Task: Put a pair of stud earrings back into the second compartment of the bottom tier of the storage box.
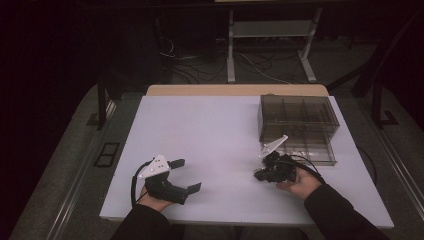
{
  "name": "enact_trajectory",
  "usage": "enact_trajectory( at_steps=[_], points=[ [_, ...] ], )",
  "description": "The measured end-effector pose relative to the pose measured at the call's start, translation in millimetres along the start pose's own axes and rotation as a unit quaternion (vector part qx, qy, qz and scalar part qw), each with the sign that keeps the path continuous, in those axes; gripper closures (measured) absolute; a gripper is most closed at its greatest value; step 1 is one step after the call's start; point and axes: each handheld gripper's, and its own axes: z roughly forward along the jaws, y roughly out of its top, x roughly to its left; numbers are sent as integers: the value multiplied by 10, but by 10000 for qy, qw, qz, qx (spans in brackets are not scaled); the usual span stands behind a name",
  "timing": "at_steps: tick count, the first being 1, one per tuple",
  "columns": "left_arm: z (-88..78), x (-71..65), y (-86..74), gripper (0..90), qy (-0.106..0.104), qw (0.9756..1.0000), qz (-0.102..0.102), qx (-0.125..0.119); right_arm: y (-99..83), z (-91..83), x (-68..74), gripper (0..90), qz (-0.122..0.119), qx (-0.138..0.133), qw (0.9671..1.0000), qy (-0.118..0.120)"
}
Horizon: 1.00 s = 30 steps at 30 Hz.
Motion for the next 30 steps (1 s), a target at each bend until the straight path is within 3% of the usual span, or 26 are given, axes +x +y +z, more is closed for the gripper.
enact_trajectory(
  at_steps=[14, 30],
  points=[
    [1, 0, 0, 0, 3, 10000, 1, 3, 111, -178, 37, 854, 16, -294, 9992, 254],
    [3, 0, 0, 0, 0, 10000, 4, 8, 198, -428, 3, 853, 50, -588, 9981, 202]
  ],
)
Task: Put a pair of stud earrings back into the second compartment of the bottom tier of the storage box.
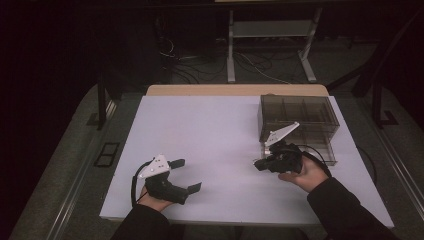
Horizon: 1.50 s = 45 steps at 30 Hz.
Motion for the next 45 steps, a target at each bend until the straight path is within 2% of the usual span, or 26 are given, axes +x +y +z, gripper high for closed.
enact_trajectory(
  at_steps=[24, 45],
  points=[
    [0, 1, 0, 0, 0, 10000, -15, -14, 2, -458, -158, 853, 110, -356, 9988, -327],
    [-3, 3, 0, 0, 7, 10000, -37, -23, -93, -741, -345, 854, 375, -593, 9956, -618]
  ],
)
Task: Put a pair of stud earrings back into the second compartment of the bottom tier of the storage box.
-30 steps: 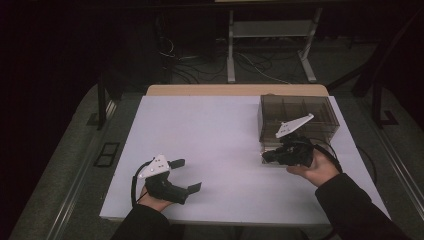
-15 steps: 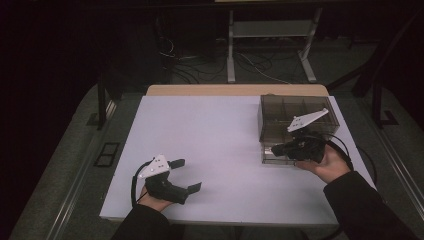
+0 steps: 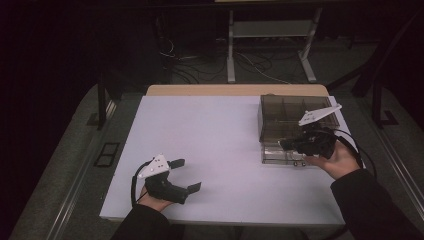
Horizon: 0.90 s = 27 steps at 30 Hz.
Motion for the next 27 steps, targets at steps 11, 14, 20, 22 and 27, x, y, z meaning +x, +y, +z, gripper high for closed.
enact_trajectory(
  at_steps=[11, 14, 20, 22, 27],
  points=[
    [-4, 2, 1, 0, 11, 10000, -2, -7, -55, -99, -146, 853, 194, -119, 9996, -145],
    [-4, 2, 1, 0, 10, 10000, -1, -10, -82, -117, -196, 853, 271, -140, 9993, -198],
    [-2, 0, 1, 0, 16, 10000, -4, -13, -150, -125, -278, 853, 396, -151, 9988, -248],
    [-4, 1, 2, 0, 14, 10000, 4, -14, -172, -119, -300, 853, 439, -140, 9986, -266],
    [-5, 3, 2, 0, 20, 10000, -6, -18, -226, -106, -360, 853, 524, -105, 9981, -294]
  ],
)
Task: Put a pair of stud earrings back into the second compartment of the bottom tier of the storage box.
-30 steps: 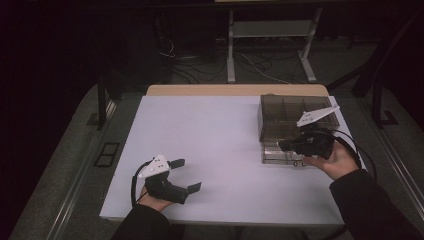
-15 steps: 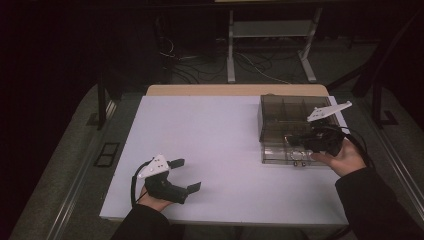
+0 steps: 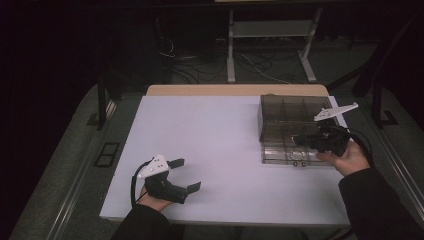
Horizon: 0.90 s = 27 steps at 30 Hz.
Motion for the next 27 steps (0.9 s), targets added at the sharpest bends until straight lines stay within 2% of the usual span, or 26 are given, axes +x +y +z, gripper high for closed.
enact_trajectory(
  at_steps=[10, 27],
  points=[
    [-1, 0, 0, 0, -1, 10000, 5, 1, -77, 42, -76, 853, 125, 18, 9999, -55],
    [1, -1, -1, 0, -14, 10000, 2, 2, -225, 173, -194, 853, 326, 202, 9992, -70]
  ],
)
